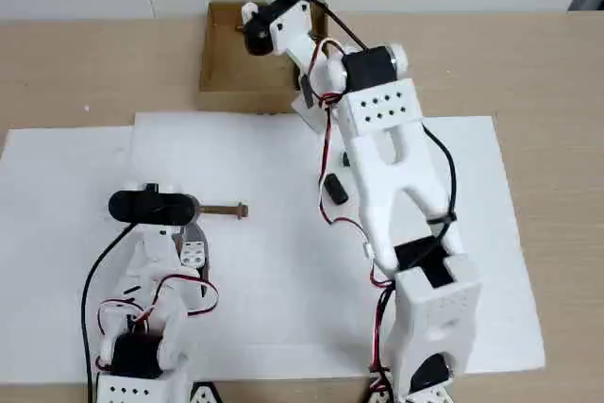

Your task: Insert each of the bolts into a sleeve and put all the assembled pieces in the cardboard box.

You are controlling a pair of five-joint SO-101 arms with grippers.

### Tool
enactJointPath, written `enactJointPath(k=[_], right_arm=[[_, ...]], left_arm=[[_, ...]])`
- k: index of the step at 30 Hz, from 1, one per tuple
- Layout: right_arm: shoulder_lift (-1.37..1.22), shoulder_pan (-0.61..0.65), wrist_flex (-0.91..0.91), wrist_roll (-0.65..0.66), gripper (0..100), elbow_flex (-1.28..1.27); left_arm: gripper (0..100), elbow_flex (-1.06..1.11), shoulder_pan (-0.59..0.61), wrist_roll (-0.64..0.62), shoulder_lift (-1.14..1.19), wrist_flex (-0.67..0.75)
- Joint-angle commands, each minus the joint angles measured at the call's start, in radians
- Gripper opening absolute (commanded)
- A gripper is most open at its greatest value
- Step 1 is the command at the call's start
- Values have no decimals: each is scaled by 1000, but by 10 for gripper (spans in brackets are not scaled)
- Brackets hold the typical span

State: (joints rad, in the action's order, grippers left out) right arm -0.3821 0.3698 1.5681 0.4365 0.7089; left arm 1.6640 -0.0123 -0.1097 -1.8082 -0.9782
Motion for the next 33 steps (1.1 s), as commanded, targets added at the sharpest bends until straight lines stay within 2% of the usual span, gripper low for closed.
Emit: enactJointPath(k=[1,7,18,23,33], right_arm=[[91,1,119,3,6,49],[145,-2,136,-163,9,6],[340,-2,127,-172,148,-453],[317,-2,76,-169,180,-512],[139,1,-30,-169,180,-514]], left_arm=[[6,-4,0,6,-8,26],[6,-4,0,6,-8,26],[6,-4,-2,6,-8,26],[6,-4,-2,6,-8,26],[6,-4,0,6,-8,26]])
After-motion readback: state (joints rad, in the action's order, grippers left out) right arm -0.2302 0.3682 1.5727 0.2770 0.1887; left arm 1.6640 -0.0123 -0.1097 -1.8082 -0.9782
